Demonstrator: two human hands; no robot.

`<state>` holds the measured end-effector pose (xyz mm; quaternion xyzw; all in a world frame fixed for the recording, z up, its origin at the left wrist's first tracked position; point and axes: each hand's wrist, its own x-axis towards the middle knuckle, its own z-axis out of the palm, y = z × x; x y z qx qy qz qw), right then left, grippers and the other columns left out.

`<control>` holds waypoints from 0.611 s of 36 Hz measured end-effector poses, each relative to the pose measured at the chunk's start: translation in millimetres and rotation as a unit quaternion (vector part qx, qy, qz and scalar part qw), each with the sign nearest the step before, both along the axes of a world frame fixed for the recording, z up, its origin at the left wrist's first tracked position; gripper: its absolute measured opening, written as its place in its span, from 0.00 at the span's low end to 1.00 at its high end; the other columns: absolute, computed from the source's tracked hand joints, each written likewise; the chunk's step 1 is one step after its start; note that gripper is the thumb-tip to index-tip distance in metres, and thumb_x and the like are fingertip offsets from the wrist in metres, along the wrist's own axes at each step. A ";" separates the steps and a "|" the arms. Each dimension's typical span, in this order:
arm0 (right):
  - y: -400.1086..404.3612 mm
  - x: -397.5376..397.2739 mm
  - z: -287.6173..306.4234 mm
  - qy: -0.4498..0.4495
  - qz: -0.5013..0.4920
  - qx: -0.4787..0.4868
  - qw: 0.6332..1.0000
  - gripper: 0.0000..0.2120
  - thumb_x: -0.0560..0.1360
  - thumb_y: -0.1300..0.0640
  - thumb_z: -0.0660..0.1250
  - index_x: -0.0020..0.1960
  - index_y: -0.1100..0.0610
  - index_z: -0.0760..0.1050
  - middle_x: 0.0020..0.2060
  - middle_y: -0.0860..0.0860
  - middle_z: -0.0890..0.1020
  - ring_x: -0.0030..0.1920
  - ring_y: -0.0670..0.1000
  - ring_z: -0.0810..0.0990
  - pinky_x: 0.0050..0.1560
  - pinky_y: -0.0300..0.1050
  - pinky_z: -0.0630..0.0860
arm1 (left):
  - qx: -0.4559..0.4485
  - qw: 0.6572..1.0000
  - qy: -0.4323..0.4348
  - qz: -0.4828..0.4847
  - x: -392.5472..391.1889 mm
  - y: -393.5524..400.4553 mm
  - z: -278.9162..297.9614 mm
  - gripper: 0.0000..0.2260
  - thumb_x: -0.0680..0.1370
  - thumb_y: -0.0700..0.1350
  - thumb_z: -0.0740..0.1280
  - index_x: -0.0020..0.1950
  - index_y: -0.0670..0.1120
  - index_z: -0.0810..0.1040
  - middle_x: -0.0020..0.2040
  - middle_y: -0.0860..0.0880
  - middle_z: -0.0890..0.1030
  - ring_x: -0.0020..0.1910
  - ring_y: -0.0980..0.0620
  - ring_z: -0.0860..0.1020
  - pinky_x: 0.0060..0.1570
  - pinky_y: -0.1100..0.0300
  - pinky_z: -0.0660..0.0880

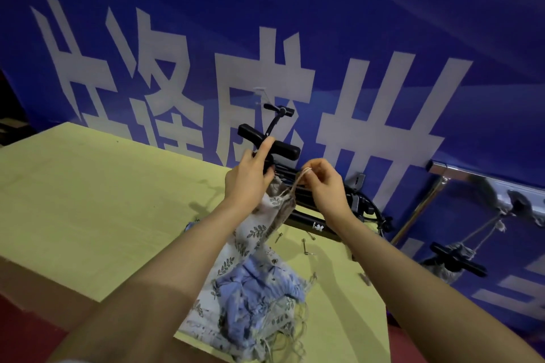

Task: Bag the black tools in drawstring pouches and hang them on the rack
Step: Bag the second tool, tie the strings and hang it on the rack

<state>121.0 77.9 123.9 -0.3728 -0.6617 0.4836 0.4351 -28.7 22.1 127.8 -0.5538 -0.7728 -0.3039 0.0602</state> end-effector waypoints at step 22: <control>4.6 4.2 80.3 -0.125 -0.080 0.264 0.953 0.11 0.78 0.68 0.58 0.57 0.59 0.73 0.38 0.48 0.74 0.34 0.42 0.73 0.36 0.32 0.71 | -0.049 0.995 0.054 0.063 3.7 1.3 20.0 0.26 0.80 0.50 0.60 0.75 0.57 0.51 0.48 0.44 0.74 0.37 0.46 0.73 0.34 0.56 0.67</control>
